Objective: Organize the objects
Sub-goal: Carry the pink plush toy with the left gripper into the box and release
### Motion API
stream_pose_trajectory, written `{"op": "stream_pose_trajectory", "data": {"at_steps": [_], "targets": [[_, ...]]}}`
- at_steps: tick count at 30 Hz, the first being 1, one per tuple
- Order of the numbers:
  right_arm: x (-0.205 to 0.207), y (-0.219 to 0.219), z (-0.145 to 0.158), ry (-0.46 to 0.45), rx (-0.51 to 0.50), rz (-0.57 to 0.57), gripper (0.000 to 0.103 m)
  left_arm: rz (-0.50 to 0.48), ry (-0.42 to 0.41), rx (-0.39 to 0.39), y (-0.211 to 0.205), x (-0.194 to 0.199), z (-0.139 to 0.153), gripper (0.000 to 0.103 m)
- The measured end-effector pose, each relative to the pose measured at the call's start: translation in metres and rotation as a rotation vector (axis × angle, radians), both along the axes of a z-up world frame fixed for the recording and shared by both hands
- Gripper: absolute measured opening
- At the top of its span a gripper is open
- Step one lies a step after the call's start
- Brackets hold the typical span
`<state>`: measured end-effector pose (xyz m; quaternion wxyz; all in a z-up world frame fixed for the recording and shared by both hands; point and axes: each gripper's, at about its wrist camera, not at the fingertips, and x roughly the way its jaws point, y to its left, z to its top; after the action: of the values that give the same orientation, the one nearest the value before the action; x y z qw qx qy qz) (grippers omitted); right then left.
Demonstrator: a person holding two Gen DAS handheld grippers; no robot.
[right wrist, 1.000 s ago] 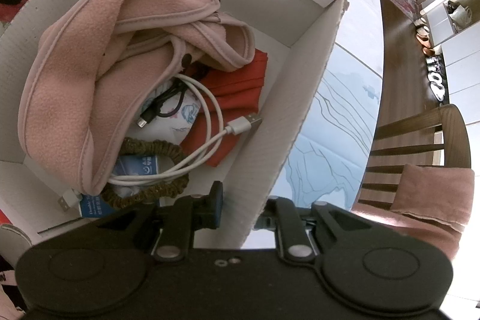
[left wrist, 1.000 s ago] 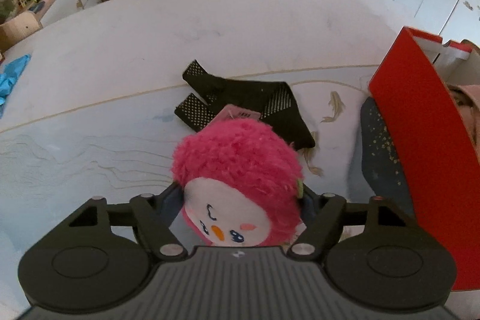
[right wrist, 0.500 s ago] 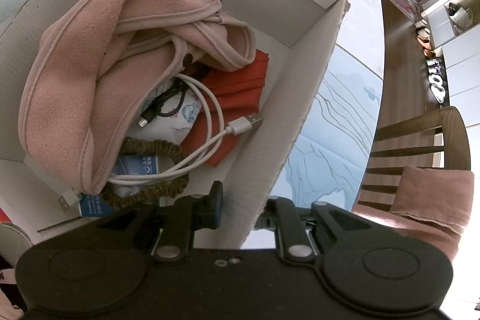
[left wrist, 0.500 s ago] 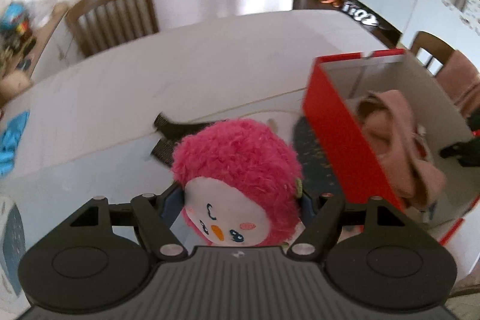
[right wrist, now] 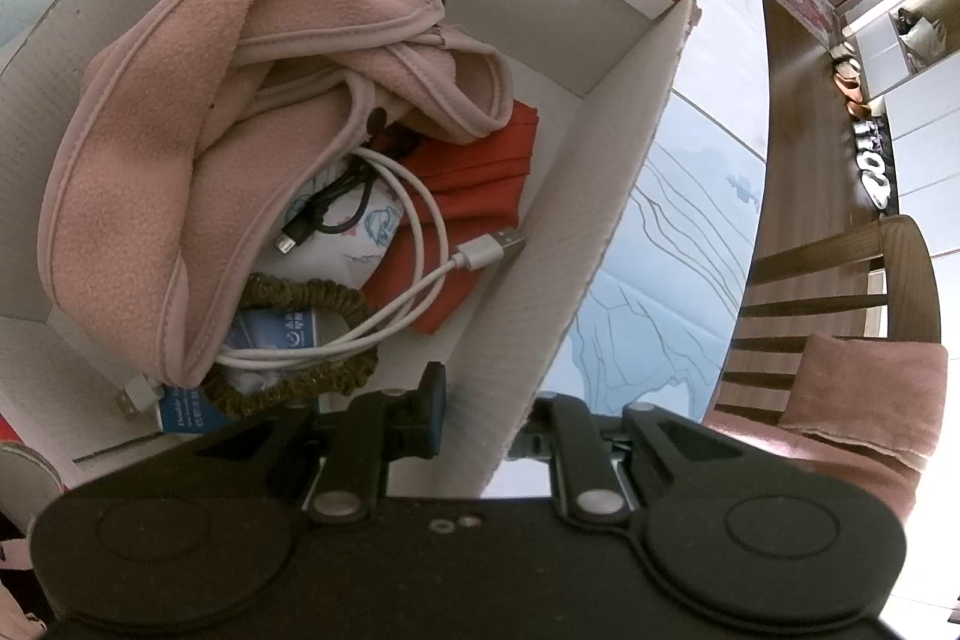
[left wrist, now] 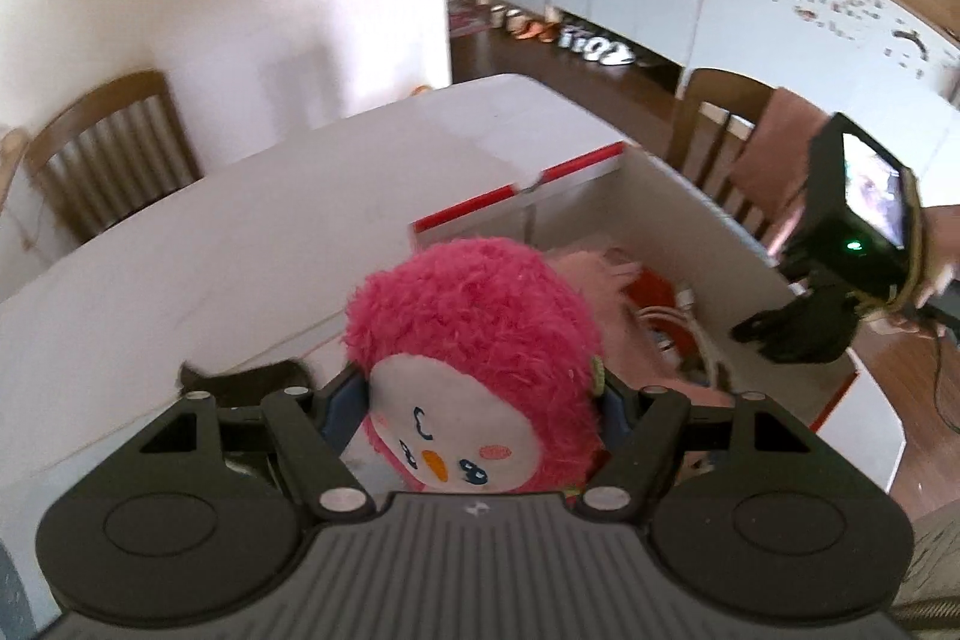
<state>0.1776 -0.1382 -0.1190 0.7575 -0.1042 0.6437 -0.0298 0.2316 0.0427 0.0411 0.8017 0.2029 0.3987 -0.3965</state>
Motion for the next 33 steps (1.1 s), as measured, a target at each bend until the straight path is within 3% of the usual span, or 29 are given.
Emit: {"op": "stream_pose_trajectory", "data": {"at_steps": [17,27,33], "targets": [[-0.006,-0.008,0.026,-0.05,0.048,-0.024,0.01,-0.302,-0.087,0.113,-0.098,-0.043,-0.03,0.074],[-0.01,-0.01,0.036,-0.079,0.063,-0.037,0.008,-0.353,-0.093,0.163,-0.134,-0.04,-0.07,0.075],[-0.011,-0.011,0.036,-0.084,0.067,-0.042,0.008,-0.367,-0.087,0.175,-0.142,-0.041,-0.084,0.082]]}}
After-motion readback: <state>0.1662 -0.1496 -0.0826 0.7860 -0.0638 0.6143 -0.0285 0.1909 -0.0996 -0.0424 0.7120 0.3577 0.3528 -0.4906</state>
